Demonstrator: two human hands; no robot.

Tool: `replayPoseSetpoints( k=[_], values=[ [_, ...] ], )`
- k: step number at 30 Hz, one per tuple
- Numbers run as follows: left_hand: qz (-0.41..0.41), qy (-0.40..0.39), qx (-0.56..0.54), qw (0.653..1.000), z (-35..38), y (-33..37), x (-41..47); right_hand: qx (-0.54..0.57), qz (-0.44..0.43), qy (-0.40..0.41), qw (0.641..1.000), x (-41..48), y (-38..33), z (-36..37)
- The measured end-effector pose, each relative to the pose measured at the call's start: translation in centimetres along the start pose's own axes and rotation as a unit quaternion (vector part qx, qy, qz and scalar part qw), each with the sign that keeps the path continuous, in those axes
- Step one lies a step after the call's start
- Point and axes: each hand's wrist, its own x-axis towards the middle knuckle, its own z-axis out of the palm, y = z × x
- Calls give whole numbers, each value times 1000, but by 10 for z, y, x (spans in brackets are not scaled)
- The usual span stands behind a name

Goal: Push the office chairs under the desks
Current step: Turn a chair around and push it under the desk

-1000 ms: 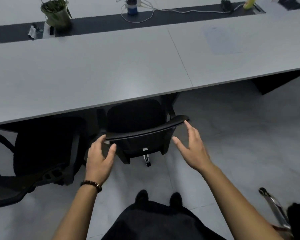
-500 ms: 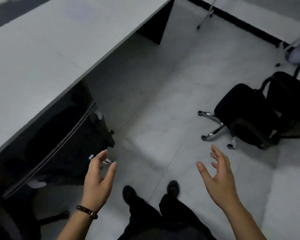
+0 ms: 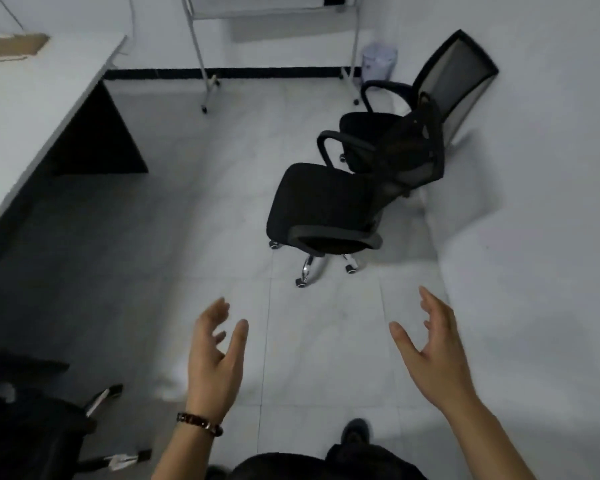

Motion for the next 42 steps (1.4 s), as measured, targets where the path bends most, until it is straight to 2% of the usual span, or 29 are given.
replayPoseSetpoints(
  k=[3,7,14,20,27,31,34,38,42],
  values=[
    [-11,-62,-18,998,87,35,-11,8,25,16,1000,23,34,-53],
    [-2,-132,-14,991,160,82,-5,19,37,48,998,56,63,-108],
    [5,-171,26,985,269,100,66,31,74,71,994,143,129,-147],
    [-35,-164,29,985,382,105,149,-7,66,43,997,282,167,-186],
    [-16,-136,10,991,481,187,275,-59,-29,-6,998,485,129,-244],
    [-7,-118,9,993,514,219,329,-39,-61,-34,997,573,108,-242],
    [-33,-89,8,995,539,218,356,-47,-87,-84,992,629,107,-220],
    [-125,-41,24,991,579,193,374,-116,-149,-183,965,707,125,-177],
    [-240,-1,31,970,623,175,376,-254,-283,-276,883,778,138,-142]
  ],
)
